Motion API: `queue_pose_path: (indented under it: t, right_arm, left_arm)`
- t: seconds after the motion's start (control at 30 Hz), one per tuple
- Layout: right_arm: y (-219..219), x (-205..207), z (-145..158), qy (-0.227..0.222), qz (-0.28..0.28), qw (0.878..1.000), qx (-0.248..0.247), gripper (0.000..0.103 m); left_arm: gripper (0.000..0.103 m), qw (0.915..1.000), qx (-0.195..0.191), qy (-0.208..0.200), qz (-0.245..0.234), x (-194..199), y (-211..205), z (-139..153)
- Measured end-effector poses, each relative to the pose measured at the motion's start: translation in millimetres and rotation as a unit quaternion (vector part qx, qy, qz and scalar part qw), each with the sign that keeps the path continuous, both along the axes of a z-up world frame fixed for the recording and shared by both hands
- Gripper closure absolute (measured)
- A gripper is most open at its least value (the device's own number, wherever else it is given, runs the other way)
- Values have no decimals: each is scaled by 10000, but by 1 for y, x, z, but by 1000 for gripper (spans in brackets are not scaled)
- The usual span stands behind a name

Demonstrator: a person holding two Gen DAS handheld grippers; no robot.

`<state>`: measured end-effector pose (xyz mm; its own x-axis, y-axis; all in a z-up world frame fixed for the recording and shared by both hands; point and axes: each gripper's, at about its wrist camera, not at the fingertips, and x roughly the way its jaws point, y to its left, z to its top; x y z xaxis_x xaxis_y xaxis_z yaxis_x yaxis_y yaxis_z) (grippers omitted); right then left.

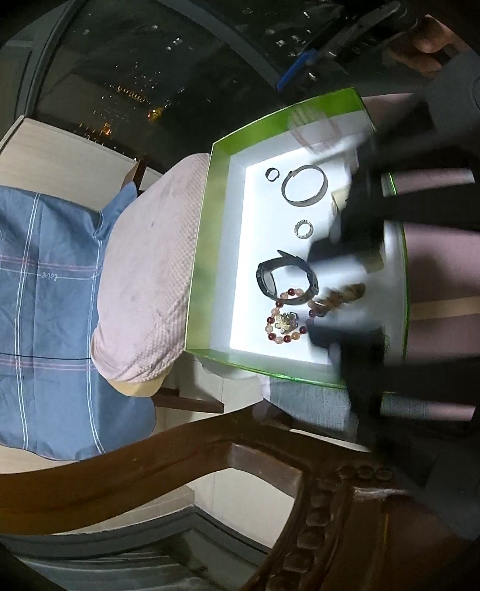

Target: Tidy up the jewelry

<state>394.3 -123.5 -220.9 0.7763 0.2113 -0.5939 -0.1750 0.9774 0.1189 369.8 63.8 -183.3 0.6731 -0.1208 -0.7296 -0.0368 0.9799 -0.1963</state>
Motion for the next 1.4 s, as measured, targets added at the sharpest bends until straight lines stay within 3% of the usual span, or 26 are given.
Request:
queue_pose_path:
  t: [0.03, 0.07, 0.13, 0.37, 0.53, 0.6, 0.73, 0.83, 0.93, 1.03, 1.4]
  right_arm:
    - [-2, -4, 3, -108, -94, 9999, -17, 9]
    - [-5, -10, 6, -288, -203, 9994, -5, 6]
    - [-8, -23, 18, -611, -316, 9976, -18, 6]
    - [-19, -59, 42, -687, -344, 9970, 8, 3]
    - [-17, -97, 54, -289, -285, 9992, 52, 3]
    - [-16, -116, 54, -77, -273, 9996, 9, 3]
    - [-13, -147, 51, -95, -172, 9997, -132, 3]
    - [-17, -169, 47, -186, -214, 9991, -309, 3]
    - [-26, -184, 49, -270, -297, 9991, -106, 3]
    - [-26, -189, 51, -384, -256, 9989, -88, 3]
    - [-25, -183, 50, -435, -215, 9988, -96, 3]
  left_arm:
    - [4, 10000, 12, -57, 51, -3, 1, 3]
    - [4, 9998, 20, -150, 108, -7, 3, 7]
    - [4, 9996, 6, -243, 174, -16, 7, 17]
    - [4, 9970, 290, -694, 174, -79, 9, 58]
    - [4, 9976, 334, -541, 266, -131, 9, 60]
    - [4, 9970, 308, -658, 279, -147, 8, 63]
    - [4, 9953, 560, -728, 298, -181, -2, 66]
    - [4, 9955, 536, -720, 291, -200, -9, 64]
    - [4, 9942, 643, -811, 282, -217, -17, 65]
    - [4, 9924, 738, -943, 276, -223, -25, 68]
    - [4, 9937, 533, -937, 320, -211, -29, 67]
